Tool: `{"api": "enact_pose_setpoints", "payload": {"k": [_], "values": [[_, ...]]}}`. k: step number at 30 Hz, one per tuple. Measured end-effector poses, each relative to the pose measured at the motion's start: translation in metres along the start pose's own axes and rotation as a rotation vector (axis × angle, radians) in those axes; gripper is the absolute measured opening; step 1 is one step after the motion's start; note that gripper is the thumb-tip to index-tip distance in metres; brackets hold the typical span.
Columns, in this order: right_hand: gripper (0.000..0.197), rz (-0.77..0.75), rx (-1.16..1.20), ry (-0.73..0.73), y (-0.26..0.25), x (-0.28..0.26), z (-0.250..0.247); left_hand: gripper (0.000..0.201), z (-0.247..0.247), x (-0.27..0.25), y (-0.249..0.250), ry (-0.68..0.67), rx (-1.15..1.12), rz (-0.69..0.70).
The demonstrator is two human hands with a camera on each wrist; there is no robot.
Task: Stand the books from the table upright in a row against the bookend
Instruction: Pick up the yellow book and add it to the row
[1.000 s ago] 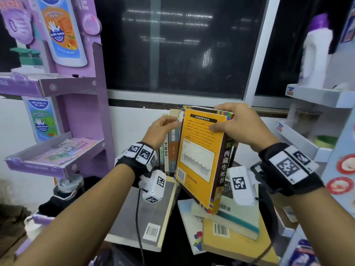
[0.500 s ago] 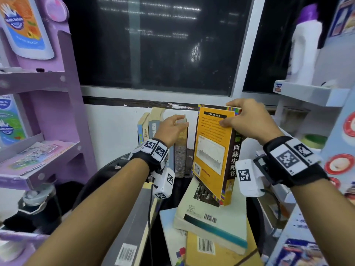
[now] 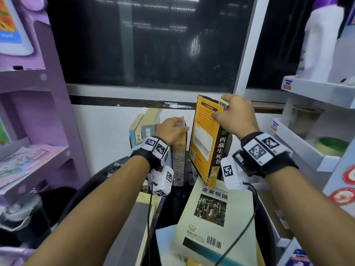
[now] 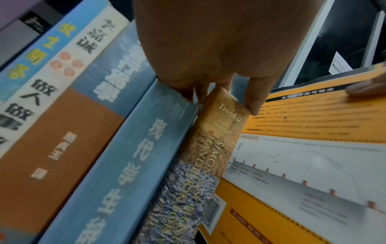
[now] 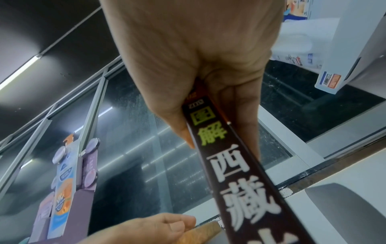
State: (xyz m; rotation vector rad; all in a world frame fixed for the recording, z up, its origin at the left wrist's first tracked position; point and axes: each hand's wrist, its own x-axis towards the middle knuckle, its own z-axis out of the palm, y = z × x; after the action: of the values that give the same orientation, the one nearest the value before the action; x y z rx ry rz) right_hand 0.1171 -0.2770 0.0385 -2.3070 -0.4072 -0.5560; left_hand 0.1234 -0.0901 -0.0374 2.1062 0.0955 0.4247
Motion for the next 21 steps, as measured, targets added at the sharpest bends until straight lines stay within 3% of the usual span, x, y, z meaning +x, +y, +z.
{"api": "enact_pose_setpoints", "payload": {"k": [3, 9, 21], "values": [[0.046, 0.016, 0.0, 0.04, 0.002, 0.012, 0.017, 0.045, 0.001, 0.006, -0.004, -0.024, 0.042, 0.023], [0.027, 0.052, 0.03, 0.077, 0.003, 0.025, 0.046, 0.048, 0.001, 0.007, -0.011, -0.03, 0.084, 0.068], [0.028, 0.061, 0.039, 0.022, -0.002, 0.023, 0.084, 0.051, -0.004, 0.006, -0.014, -0.053, 0.08, 0.097]]}}
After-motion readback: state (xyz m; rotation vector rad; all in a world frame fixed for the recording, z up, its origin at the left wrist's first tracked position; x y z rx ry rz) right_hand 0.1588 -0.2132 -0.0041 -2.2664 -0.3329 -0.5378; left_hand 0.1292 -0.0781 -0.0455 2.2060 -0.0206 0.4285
